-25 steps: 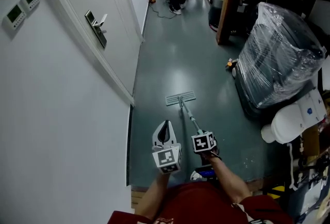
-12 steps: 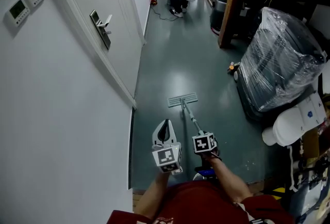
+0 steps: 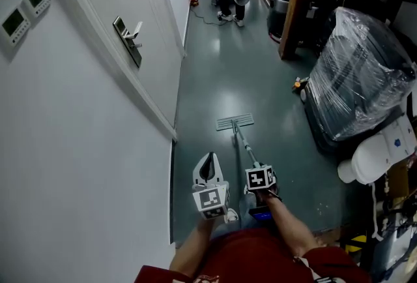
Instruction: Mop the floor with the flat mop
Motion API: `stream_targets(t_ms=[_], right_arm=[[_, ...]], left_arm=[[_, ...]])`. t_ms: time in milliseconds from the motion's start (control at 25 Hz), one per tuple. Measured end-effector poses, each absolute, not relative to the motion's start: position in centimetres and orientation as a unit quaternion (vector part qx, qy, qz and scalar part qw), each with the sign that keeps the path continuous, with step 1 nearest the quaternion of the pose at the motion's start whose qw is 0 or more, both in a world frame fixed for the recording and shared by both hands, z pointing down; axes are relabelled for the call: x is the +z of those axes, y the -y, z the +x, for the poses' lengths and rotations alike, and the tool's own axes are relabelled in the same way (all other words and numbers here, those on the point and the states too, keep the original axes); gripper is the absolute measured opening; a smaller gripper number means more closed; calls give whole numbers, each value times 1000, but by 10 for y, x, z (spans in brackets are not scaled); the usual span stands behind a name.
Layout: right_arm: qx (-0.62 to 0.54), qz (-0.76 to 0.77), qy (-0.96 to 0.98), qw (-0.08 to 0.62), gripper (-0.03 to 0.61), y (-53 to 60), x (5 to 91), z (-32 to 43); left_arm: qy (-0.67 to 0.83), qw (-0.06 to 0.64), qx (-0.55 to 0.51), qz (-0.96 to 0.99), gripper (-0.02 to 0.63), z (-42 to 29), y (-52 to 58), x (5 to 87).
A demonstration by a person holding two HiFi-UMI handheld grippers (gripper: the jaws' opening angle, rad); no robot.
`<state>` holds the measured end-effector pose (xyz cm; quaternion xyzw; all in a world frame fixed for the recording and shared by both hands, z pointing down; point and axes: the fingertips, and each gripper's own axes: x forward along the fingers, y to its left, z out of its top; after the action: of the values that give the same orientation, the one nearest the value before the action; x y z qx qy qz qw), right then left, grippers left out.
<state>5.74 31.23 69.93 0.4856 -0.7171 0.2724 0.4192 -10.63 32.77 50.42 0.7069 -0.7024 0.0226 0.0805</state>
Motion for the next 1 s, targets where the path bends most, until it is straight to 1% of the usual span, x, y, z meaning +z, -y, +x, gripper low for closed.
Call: stream_targets(t_ms=[200,640,1000], right_arm=[[272,486,718,417,118,-283,703,46],[276,483,719,417,118,-198,698,32],[274,471,726,421,118,-123,694,35]], left_arm=[[700,82,35,709,15,-116,-298,512],[709,78,30,700,15,-129,-207,487],[712,84,35,696,15,-122,-134,488]])
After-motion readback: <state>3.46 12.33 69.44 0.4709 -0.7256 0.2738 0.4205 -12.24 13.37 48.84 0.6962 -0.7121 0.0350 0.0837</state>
